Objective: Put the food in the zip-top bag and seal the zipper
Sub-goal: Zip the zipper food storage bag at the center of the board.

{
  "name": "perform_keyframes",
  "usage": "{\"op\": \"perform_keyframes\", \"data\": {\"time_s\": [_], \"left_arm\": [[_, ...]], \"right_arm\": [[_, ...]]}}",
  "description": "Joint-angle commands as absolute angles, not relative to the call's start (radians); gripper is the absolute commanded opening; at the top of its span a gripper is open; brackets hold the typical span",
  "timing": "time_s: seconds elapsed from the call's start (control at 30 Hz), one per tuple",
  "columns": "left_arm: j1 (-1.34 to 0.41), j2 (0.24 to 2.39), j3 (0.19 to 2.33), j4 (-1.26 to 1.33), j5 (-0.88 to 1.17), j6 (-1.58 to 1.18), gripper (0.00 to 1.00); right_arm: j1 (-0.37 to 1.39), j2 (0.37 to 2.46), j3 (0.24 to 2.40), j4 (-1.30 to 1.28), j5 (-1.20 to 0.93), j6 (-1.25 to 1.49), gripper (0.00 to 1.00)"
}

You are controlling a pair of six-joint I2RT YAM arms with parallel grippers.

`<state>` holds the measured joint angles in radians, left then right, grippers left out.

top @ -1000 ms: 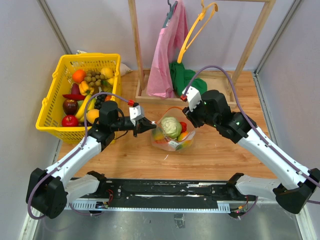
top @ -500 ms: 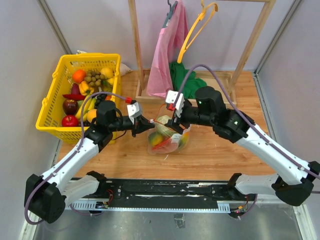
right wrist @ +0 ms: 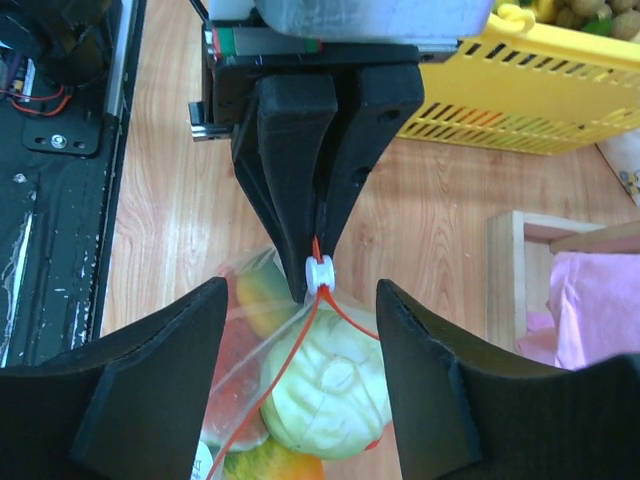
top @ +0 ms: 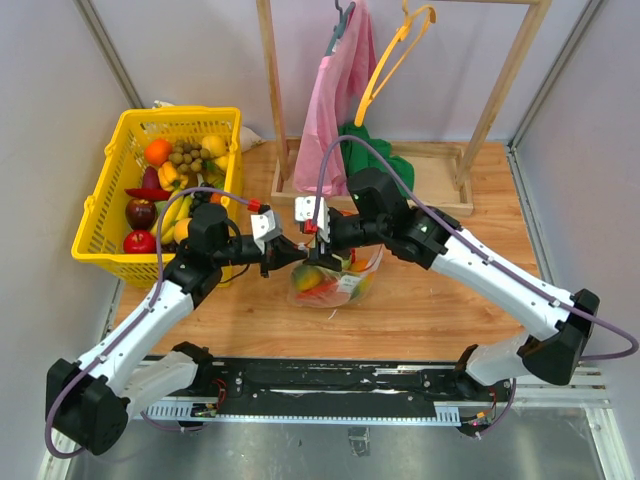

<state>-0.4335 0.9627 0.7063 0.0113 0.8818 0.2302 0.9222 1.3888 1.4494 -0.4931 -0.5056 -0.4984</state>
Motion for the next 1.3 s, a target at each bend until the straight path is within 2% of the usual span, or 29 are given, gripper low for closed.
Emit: {"op": "perform_keyframes", "data": {"time_s": [0.0,0.13,0.33,0.53,0.63,0.97,1.17,1.27], "left_arm": [[-0.434,0.94,0.733,0.034,0.918,0.248,0.0],[-0.433,0.935,0.732,0.029,0.922,0.258,0.0],[-0.433,0.92,0.726,0.032,0.924,0.27,0.0],[-0.434,0.907,0.723,0.019,0.924,0.292,0.0],[-0.434,0.897,0.72,0.015,0.894,0.295,0.0],[-0.433,0.896,0.723,0.012,0.795,0.274,0.0],[-0.433,0.912,0.718,0.043,0.859,0.262,0.01],[-0.434,0.924,0.706,0.074,0.935,0.251,0.15]], "right_arm": [[0.934,1.418,1.488,-0.449,-0.585,-0.515,0.58],[0.933,1.436,1.48,-0.433,-0.594,-0.51,0.44],[0.934,1.44,1.457,-0.434,-0.579,-0.508,0.33],[0.927,1.429,1.44,-0.446,-0.551,-0.511,0.12],[0.923,1.416,1.424,-0.46,-0.52,-0.517,0.05],[0.909,1.328,1.363,-0.504,-0.399,-0.505,0.01],[0.908,1.324,1.375,-0.498,-0.427,-0.472,0.01],[0.91,1.336,1.391,-0.477,-0.463,-0.451,0.01]]}}
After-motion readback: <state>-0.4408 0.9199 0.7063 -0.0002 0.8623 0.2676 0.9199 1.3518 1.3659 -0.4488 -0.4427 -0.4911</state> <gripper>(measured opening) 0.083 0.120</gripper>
